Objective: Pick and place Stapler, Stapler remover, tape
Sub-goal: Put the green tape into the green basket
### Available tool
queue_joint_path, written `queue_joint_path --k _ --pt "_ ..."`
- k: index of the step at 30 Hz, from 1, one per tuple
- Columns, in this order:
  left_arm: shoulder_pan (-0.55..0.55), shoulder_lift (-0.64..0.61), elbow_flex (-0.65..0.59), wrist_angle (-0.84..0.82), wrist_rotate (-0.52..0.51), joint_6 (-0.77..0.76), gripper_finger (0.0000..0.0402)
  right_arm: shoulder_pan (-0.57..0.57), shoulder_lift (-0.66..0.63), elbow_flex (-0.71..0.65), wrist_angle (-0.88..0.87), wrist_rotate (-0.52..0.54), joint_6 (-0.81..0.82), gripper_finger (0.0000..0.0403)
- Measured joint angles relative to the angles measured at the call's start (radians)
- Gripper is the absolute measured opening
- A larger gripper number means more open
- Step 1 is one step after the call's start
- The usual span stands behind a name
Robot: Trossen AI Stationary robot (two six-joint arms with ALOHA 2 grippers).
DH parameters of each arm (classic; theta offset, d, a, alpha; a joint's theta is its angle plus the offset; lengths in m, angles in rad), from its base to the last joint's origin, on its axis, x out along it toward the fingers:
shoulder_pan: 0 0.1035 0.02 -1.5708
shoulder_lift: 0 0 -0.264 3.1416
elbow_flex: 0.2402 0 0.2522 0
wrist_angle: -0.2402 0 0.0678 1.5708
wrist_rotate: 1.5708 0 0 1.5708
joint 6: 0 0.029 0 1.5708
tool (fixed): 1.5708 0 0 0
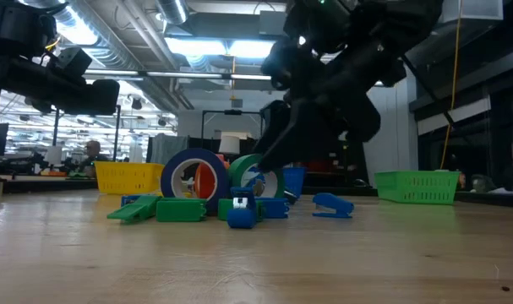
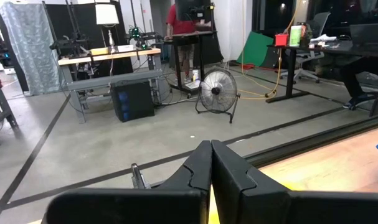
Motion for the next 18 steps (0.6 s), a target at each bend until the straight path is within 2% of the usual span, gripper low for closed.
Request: queue_joint_path --k 5,11,18 --pt "0.0 0.0 0.0 0.0 0.0 0.0 0.0001 0.0 0.007 0.0 0.004 0.0 0.0 0.0207" --pt "0.0 0.0 0.0 0.0 0.0 0.0 0.0001 0.0 0.007 0.0 0.012 0.0 0.003 0.0111" --pt "0.0 0.0 0.0 0.0 0.0 0.0 0.0001 0.001 0.006 0.0 0.011 0.025 0.045 0.0107"
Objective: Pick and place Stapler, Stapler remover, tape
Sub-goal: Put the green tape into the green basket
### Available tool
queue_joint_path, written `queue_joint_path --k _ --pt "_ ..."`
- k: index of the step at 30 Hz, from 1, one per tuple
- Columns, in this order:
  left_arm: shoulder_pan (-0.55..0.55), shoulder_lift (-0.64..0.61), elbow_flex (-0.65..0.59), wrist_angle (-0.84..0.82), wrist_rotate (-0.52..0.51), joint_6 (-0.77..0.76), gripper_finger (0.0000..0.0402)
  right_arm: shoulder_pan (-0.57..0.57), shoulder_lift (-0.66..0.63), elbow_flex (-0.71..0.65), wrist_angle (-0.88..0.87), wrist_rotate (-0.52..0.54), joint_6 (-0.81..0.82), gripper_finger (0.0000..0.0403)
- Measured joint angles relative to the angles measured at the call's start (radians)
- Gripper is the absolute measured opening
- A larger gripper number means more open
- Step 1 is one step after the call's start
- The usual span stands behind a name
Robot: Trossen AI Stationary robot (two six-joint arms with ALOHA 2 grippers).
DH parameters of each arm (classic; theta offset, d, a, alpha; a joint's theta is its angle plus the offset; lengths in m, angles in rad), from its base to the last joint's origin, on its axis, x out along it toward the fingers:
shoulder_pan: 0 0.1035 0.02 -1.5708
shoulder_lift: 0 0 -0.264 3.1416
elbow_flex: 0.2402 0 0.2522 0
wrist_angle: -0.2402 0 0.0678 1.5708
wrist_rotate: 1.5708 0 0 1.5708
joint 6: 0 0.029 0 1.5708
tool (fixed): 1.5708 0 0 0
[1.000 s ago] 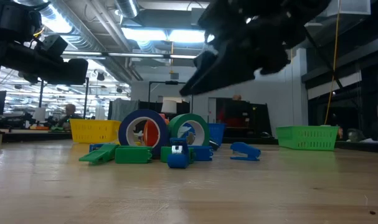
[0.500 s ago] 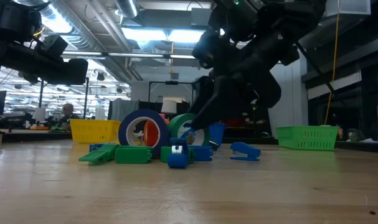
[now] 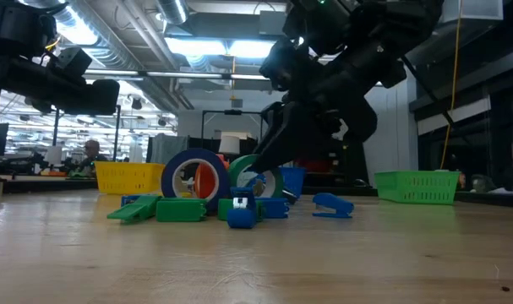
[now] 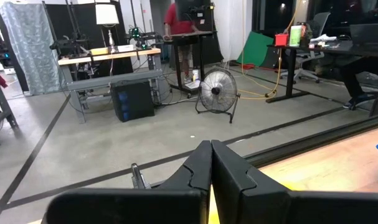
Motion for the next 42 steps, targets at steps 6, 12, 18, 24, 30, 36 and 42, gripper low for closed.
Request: queue_joint_path --k 6,12,18,24,30,36,42 --pt "0.0 0.0 0.0 0.0 0.0 0.0 0.0001 -0.009 -0.056 0.0 -0.023 0.056 0.068 0.0107" --pt "0.0 0.0 0.0 0.0 0.0 0.0 0.0001 -0.023 -0.158 0.0 -0.168 0.152 0.094 0.0107" --pt "0.0 0.0 0.0 0.0 0.0 0.0 0.0001 -0.011 -0.245 0.0 -0.329 0.212 0.132 0.0107" --pt "0.0 0.0 0.0 0.0 0.0 0.0 0.0001 0.022 -0.332 0.0 -0.456 0.252 0.213 0.0107" --pt "0.0 0.0 0.0 0.0 0.0 0.0 0.0001 0.055 -0.414 0.0 -0.495 0.345 0.222 0.0115" --pt "0.0 0.0 0.0 0.0 0.0 0.0 0.0001 0.05 -0.485 0.0 -0.612 0.38 0.271 0.0111" --pt "0.0 0.0 0.0 -0.003 0.0 0.0 0.0001 0.016 -0.546 0.0 -0.754 0.407 0.286 0.0111"
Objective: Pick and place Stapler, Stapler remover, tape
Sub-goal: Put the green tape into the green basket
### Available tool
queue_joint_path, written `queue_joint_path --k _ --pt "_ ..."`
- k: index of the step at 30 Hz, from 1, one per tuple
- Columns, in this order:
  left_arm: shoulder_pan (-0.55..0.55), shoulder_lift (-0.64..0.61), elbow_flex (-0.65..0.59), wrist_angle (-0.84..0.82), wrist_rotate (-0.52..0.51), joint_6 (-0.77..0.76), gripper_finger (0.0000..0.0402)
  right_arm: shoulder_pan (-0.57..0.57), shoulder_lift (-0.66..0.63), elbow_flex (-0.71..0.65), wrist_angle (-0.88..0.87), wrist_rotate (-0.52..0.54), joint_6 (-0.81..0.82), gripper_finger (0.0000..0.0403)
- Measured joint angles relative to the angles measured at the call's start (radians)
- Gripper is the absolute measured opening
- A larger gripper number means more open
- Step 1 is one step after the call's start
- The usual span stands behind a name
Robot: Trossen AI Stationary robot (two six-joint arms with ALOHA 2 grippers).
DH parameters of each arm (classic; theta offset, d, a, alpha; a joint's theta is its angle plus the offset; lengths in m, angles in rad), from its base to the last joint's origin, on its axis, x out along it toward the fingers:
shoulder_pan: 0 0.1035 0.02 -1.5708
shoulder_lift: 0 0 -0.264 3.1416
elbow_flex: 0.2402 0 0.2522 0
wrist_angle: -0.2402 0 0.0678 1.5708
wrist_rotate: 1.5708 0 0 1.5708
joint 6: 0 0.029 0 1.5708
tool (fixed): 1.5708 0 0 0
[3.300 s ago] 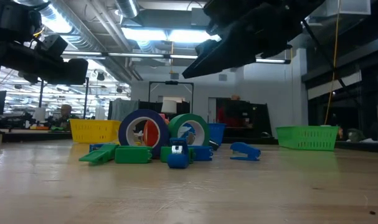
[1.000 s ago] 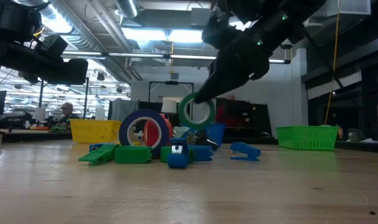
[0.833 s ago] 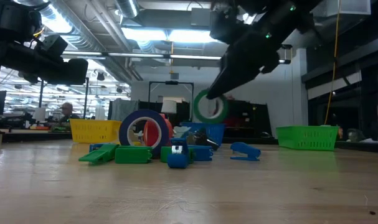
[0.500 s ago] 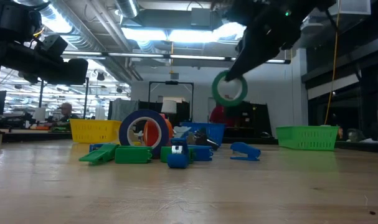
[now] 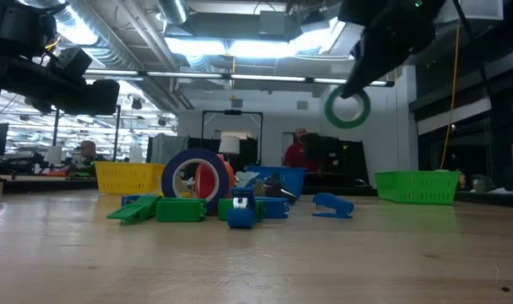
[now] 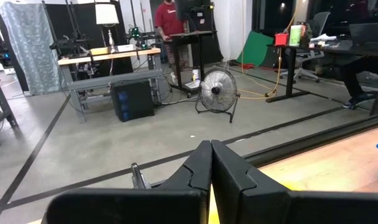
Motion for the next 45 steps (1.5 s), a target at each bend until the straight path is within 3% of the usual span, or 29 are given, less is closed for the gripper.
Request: queue_joint_path --k 7,19,30,41,45 --pt "0.0 0.0 0.0 -0.001 0.0 0.0 0.0001 -0.081 -0.068 0.0 -0.187 0.032 0.012 0.0109" --pt "0.0 0.0 0.0 -0.001 0.0 0.0 0.0001 -0.29 -0.145 0.0 -0.344 0.047 -0.001 0.011" --pt "0.0 0.0 0.0 -0.001 0.0 0.0 0.0001 -0.501 -0.164 0.0 -0.39 0.012 -0.145 0.011" --pt "0.0 0.0 0.0 -0.001 0.0 0.0 0.0001 -0.588 -0.166 -0.003 -0.393 -0.015 -0.151 0.011" --pt "0.0 0.0 0.0 -0.001 0.0 0.0 0.0001 -0.606 -0.166 -0.061 -0.364 -0.016 -0.167 0.011"
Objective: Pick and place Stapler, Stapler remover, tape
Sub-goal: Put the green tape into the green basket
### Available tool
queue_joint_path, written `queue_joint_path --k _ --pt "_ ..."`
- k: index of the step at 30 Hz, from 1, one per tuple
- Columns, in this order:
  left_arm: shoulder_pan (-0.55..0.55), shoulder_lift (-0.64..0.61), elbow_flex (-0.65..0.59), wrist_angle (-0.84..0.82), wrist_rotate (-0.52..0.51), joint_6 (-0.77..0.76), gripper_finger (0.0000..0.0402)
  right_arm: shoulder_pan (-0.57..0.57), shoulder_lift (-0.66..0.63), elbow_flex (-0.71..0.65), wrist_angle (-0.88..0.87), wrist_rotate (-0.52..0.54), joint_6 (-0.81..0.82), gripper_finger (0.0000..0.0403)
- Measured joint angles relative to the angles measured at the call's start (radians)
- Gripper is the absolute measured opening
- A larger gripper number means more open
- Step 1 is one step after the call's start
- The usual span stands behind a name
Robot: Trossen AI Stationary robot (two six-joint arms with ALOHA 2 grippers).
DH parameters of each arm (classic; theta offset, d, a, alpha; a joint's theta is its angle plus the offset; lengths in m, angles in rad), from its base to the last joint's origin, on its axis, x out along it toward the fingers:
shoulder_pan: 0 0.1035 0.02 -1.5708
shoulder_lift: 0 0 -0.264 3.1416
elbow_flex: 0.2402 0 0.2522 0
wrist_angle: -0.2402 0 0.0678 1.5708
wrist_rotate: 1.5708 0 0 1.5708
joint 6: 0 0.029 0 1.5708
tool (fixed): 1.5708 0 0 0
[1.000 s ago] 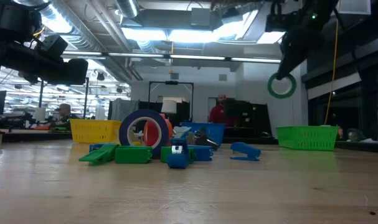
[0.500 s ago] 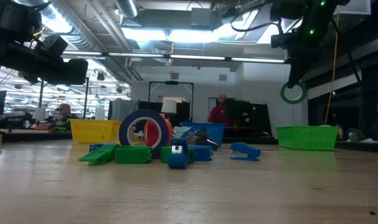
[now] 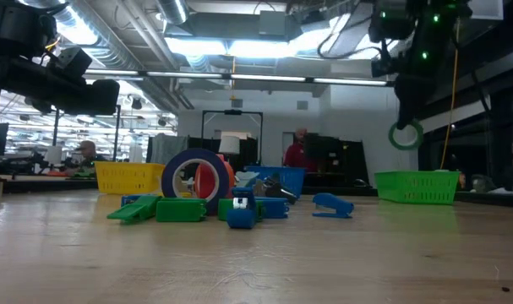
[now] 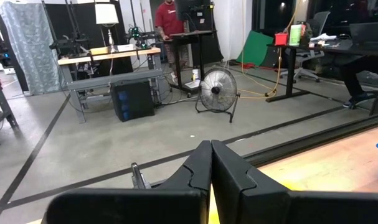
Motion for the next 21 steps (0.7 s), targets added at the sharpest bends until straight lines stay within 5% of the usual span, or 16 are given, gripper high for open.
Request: queue_joint_path --k 21 --pt "0.0 0.0 0.0 0.0 0.0 0.0 0.0001 -0.16 0.001 -0.254 0.33 -0.077 -0.156 0.011"
